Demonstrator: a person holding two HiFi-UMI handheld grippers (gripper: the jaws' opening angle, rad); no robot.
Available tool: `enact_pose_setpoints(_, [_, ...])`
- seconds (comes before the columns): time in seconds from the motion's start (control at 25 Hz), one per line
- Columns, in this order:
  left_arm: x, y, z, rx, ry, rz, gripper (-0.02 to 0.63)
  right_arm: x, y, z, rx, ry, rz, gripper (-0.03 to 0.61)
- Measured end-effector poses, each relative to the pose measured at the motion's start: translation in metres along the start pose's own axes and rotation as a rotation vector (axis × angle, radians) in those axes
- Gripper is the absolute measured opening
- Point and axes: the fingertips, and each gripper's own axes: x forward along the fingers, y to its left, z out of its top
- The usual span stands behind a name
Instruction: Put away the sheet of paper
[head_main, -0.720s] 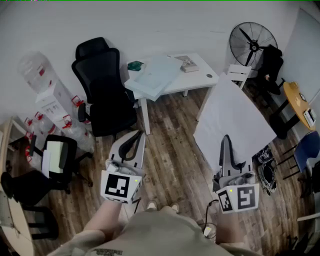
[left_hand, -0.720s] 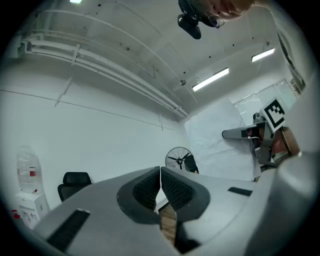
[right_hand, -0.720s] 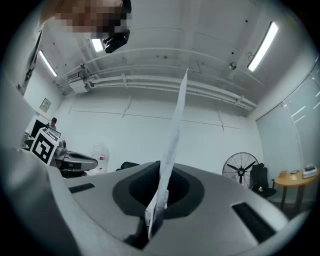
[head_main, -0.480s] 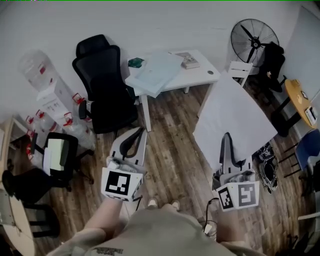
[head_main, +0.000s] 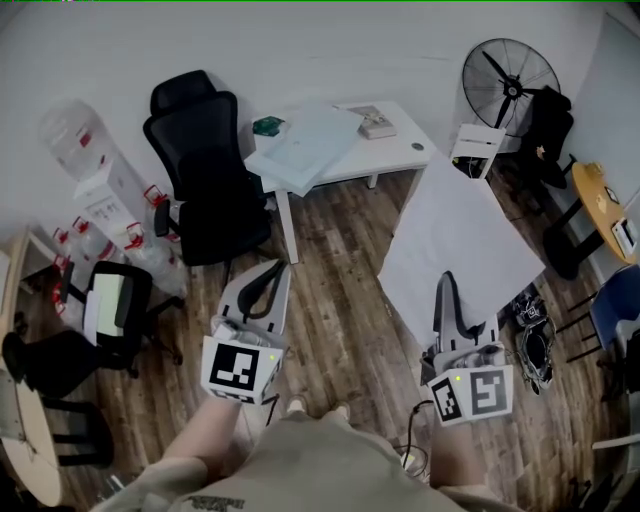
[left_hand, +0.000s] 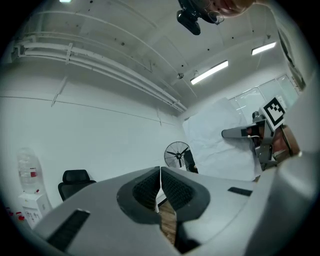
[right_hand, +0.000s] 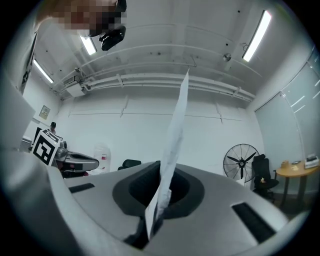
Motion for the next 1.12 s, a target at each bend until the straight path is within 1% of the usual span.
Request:
enact_pose_setpoints(0.16, [0.01,-0.019,-0.002,-0.004,0.004,0.014,0.023,-0.006,-0.021,-0.009,0.0,0.009,0.02,0.021])
enact_pose_setpoints(0.32, [0.02,-0.034,-0.007,0.011,0.022,0.01,0.023,-0.011,-0.039,-0.011,0.019,0.007,0.022,0.021])
enact_pose_setpoints(0.52, [0.037,-0.051,-0.009,0.017,0.02,-0.002,0.023,-0.014,-0.057,-0.017,-0.055,0.025,0.003,0.021])
enact_pose_setpoints(0.64, [0.045,-0.057,-0.01,0.014,0.016,-0.018,0.024,-0.01,-0.063,-0.022,-0.07,0.032,-0.002,0.021])
enact_pose_setpoints(0.88, [0.069,-0.051,-0.021,0.004,0.024,-0.017,0.023,0.011,-0.074,-0.039,-0.055,0.047,0.004,0.021])
enact_pose_setpoints(1.04, [0.096,-0.041,-0.032,-0.022,0.036,-0.009,0.023,0.033,-0.086,-0.05,-0.04,0.051,0.01,0.021])
enact_pose_setpoints(1.12, [0.113,-0.037,-0.036,-0.013,0.038,-0.008,0.023,0.046,-0.096,-0.054,-0.037,0.046,-0.001,0.021])
